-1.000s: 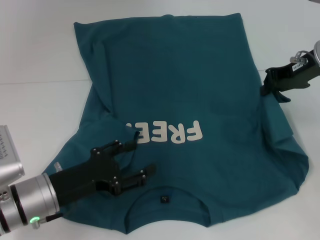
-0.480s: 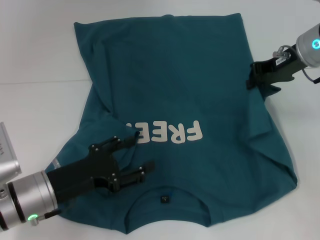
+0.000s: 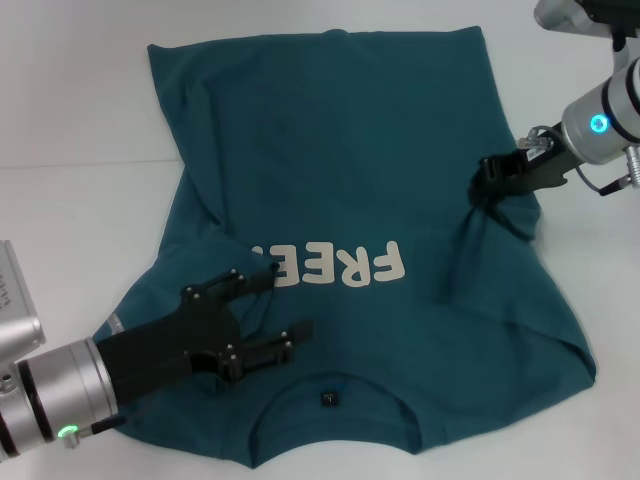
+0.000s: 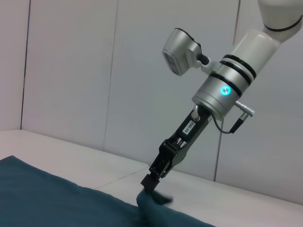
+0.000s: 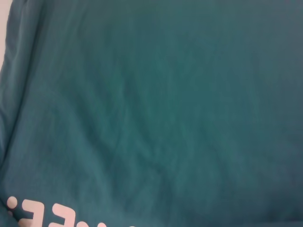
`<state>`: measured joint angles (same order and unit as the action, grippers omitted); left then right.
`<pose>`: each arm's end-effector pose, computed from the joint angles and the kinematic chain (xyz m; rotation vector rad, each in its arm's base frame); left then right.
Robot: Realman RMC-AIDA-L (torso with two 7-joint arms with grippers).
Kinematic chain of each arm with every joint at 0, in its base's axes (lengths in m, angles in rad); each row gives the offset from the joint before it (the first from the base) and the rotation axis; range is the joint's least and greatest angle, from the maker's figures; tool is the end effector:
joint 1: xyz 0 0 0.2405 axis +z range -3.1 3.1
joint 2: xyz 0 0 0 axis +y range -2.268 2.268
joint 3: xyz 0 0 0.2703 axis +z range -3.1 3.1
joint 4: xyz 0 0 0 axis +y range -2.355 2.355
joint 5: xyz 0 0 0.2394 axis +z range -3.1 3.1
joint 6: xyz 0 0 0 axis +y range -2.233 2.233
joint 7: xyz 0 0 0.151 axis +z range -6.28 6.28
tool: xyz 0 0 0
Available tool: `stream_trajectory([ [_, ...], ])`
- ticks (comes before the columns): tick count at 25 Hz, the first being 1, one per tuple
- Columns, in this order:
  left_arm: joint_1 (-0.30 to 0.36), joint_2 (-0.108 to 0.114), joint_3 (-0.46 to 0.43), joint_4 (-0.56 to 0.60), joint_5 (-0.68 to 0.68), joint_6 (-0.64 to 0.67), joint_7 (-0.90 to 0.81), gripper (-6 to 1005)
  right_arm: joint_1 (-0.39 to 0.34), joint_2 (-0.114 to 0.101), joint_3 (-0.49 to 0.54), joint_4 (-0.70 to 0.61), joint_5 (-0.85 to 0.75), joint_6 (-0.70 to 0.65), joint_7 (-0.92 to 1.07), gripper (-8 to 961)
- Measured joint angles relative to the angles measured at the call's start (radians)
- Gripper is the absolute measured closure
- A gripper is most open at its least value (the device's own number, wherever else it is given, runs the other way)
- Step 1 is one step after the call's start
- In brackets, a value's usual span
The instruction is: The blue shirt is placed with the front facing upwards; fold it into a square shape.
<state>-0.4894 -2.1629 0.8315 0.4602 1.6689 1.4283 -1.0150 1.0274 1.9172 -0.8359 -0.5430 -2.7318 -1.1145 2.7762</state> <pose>-0.2710 0.3439 -0.0782 -2.5696 -0.4453 -0.9334 0.2253 0.5172 0.0329 -2.0402 1.5128 -0.0853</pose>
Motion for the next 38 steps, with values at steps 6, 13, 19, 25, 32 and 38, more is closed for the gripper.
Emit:
stream_trajectory([
  [6,0.003,0.0,-0.002,0.0,0.0,0.0,-0.001,199,-0.002,0.009,-0.003,-0.032,0.002,-0.003,-0.032,724],
  [13,0.005,0.0,-0.004,0.0,0.0,-0.002,-0.001,200,-0.05,0.01,-0.044,-0.213,-0.001,-0.16,-0.234,381],
  [19,0.008,-0.001,-0.005,-0.003,0.0,-0.008,-0.001,200,-0.103,0.046,-0.2,-0.338,-0.078,-0.206,-0.381,288],
  [25,0.008,-0.003,-0.005,-0.008,0.0,-0.008,-0.001,200,-0.116,0.12,-0.316,-0.357,-0.202,-0.112,-0.389,288],
  [32,0.013,-0.003,-0.006,-0.01,-0.001,-0.005,0.0,200,-0.134,0.14,-0.416,-0.35,-0.202,-0.007,-0.329,288],
  [38,0.016,-0.003,-0.009,-0.01,-0.002,-0.008,-0.001,200,-0.134,0.132,-0.465,-0.288,-0.202,0.074,-0.273,287],
])
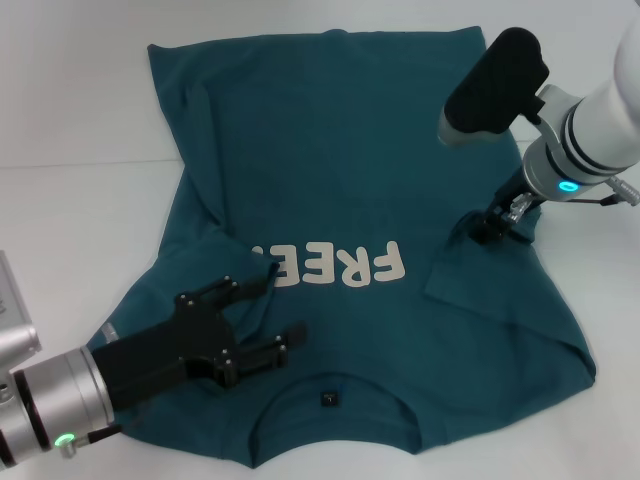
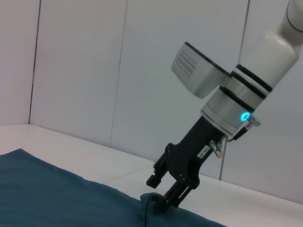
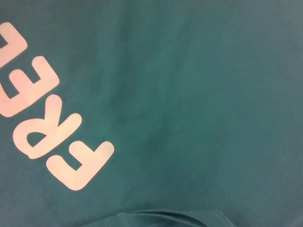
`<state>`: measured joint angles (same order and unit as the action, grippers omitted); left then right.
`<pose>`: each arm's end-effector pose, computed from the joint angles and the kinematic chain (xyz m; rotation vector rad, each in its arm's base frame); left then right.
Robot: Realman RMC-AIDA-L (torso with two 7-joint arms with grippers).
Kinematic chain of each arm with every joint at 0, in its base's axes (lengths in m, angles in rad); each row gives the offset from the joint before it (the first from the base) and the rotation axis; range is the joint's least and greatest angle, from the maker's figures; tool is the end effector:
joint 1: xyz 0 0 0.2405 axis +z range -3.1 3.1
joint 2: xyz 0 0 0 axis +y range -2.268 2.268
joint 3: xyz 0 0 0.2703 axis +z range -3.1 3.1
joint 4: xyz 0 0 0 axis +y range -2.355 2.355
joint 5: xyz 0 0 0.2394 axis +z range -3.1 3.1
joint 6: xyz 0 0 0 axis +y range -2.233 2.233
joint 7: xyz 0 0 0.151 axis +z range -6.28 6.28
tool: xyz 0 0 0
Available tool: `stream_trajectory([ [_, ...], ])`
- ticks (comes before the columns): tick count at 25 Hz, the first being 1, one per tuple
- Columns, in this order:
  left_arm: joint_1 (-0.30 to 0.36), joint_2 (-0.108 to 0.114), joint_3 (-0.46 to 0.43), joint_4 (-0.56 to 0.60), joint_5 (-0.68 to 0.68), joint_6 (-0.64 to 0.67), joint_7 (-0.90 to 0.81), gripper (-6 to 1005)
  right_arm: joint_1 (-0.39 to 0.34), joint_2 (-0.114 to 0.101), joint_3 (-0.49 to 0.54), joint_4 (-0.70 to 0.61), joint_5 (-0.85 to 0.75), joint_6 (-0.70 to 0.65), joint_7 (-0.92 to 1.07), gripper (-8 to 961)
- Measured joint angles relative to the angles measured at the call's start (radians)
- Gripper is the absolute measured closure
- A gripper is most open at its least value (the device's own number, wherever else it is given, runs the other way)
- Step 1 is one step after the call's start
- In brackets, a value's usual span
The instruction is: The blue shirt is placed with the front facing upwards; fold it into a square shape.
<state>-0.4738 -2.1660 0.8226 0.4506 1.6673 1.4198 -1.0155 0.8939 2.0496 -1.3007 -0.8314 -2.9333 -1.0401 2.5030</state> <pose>-0.2777 0.3393 -0.0800 -2.5497 -0.4864 -0.9302 0.2084 0.4977 -0.0136 -2.2731 0.5972 -0.6220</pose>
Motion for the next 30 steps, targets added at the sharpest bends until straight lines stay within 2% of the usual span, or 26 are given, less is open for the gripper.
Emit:
stream_trajectory([
  [9,0.002,0.0,-0.009,0.0,0.0,-0.003,0.0,200,0.006,-0.01,-0.043,0.09,0.0,0.143,0.078,287],
  [16,-0.001,0.0,-0.02,0.0,0.0,-0.003,0.0,200,0.049,-0.055,-0.065,0.187,-0.001,0.243,0.152,287],
  [19,-0.002,0.0,-0.025,0.0,0.0,-0.004,0.0,200,0.074,-0.065,-0.064,0.224,0.0,0.293,0.158,289],
  [23,-0.004,0.0,-0.029,0.0,0.0,-0.004,0.0,199,0.089,-0.06,-0.066,0.213,0.0,0.289,0.152,290],
  [30,0.0,0.0,-0.036,0.0,0.0,0.003,-0.002,200,0.116,-0.038,-0.116,0.197,0.0,0.19,0.101,294],
])
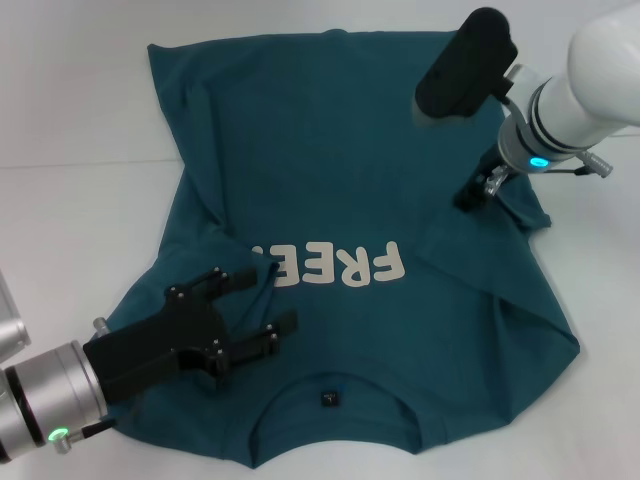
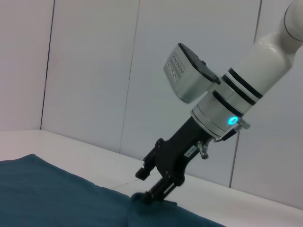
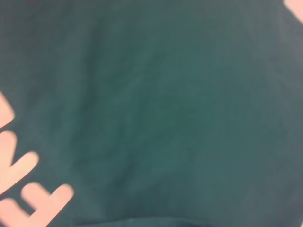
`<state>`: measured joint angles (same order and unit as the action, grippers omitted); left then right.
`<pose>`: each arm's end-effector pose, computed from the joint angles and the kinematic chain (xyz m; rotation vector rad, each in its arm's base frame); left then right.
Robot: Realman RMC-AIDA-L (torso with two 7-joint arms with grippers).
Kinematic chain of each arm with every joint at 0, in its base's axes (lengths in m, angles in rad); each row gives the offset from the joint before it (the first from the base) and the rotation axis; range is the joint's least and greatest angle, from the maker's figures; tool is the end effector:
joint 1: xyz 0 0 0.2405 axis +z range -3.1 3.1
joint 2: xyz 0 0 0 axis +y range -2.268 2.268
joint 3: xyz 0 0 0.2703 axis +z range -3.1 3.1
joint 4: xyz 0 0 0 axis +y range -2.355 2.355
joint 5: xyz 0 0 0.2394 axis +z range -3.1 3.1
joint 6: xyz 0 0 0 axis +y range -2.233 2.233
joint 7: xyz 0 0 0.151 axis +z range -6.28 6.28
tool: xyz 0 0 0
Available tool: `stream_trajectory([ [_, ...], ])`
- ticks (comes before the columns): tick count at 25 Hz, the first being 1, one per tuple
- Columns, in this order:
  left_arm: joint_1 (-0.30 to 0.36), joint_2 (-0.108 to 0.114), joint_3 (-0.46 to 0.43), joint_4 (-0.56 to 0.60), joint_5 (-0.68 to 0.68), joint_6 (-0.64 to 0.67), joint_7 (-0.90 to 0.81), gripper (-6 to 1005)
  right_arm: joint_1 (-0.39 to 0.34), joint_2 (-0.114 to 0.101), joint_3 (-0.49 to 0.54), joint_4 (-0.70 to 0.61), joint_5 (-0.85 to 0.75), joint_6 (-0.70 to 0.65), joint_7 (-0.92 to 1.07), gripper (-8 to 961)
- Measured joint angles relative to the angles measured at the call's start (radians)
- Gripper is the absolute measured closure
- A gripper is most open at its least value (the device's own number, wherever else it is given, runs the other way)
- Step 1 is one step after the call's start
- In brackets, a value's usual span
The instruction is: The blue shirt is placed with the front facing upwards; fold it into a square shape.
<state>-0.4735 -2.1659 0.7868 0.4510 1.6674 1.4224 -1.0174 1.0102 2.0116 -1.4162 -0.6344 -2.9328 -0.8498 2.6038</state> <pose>-0.2800 0.3419 -0.0746 -2.5130 -0.5005 -0.9441 0.1951 0.5250 -0.0249 -2.2057 0.4913 -0.6161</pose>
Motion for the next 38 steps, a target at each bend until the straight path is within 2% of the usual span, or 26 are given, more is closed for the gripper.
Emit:
stream_trajectory([
  [3,0.0,0.0,0.0,0.002,0.0,0.002,-0.006,199,-0.01,0.003,-0.016,-0.032,0.0,-0.039,-0.004,293],
  [10,-0.002,0.0,0.0,0.004,-0.001,0.004,-0.011,199,-0.155,0.005,0.013,-0.309,0.002,-0.149,-0.071,291],
  [16,0.001,0.0,0.0,0.0,-0.002,0.003,-0.012,199,-0.251,0.01,0.063,-0.411,0.001,-0.218,-0.167,290],
  [20,0.0,0.0,0.0,0.0,-0.002,-0.002,-0.017,199,-0.281,0.01,0.067,-0.429,0.001,-0.228,-0.178,290],
  [26,-0.004,0.0,0.001,0.0,-0.002,-0.005,-0.024,199,-0.288,0.003,0.067,-0.401,0.0,-0.199,-0.178,289],
  [33,-0.01,0.0,0.002,0.0,-0.002,-0.005,-0.024,199,-0.27,0.006,0.06,-0.319,-0.001,-0.136,-0.175,290],
  [38,-0.01,0.0,0.002,0.0,-0.002,-0.005,-0.024,200,-0.245,-0.001,0.059,-0.255,-0.002,-0.094,-0.164,290],
])
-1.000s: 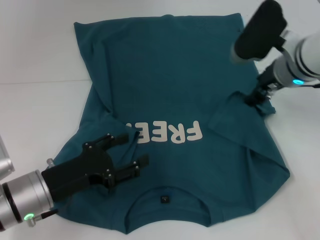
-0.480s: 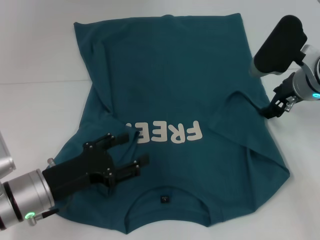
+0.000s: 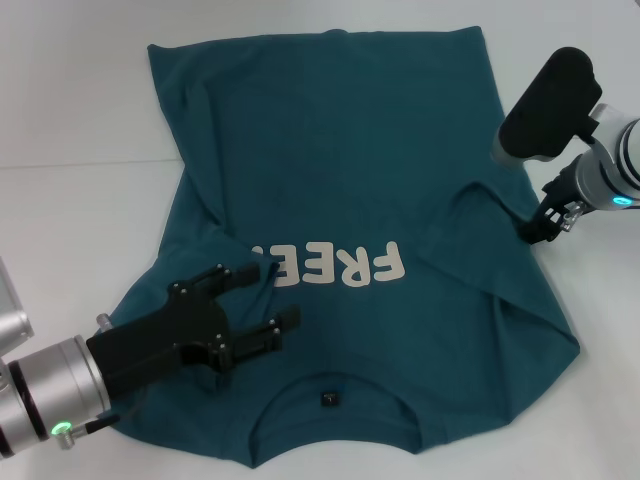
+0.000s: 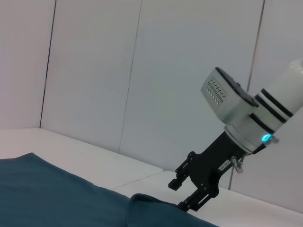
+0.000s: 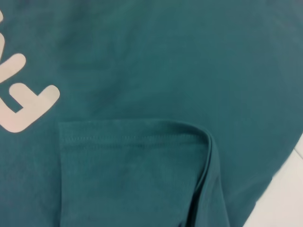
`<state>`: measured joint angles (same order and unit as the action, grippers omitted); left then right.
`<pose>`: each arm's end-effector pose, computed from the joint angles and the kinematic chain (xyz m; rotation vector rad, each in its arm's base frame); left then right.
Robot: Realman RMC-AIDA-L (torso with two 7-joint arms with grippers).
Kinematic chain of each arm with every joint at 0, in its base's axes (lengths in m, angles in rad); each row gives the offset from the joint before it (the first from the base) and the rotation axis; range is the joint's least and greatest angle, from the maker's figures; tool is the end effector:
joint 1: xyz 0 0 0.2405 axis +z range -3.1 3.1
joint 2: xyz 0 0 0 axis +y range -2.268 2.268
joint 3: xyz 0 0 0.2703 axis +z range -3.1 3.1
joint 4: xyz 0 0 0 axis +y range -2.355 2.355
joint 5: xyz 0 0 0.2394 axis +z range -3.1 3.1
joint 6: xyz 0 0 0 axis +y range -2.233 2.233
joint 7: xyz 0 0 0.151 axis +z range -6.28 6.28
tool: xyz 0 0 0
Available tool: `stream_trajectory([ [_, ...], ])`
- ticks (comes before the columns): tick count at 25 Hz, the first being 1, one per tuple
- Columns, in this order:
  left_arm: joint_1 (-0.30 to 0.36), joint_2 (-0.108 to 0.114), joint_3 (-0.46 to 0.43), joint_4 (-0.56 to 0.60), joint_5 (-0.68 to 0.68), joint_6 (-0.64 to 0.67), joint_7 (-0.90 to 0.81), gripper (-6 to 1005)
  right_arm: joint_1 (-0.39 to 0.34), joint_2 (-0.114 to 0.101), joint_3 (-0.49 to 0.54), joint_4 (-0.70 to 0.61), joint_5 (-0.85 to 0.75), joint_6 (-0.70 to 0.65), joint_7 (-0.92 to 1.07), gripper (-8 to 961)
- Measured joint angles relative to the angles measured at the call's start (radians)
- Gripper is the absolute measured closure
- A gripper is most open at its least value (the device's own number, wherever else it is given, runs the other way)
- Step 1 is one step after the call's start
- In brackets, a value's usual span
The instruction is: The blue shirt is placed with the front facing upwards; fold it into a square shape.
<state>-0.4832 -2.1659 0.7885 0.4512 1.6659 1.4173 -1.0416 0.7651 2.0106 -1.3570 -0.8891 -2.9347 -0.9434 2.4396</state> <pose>-0.2771 0.3451 -0.0748 -2.5150 -0.5220 -0.9520 0.2510 0.4914 0.0101 -2.2061 0.5027 -0.6545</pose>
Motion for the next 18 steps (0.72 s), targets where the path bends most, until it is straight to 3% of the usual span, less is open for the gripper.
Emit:
stream_trajectory([
  [8,0.0,0.0,0.0,0.003,0.0,0.0,0.0,200,0.051,-0.001,-0.001,0.11,0.0,0.088,0.025,297],
  [18,0.0,0.0,0.0,0.003,0.0,-0.001,0.0,200,0.102,-0.04,-0.002,0.204,0.0,0.164,0.109,297],
])
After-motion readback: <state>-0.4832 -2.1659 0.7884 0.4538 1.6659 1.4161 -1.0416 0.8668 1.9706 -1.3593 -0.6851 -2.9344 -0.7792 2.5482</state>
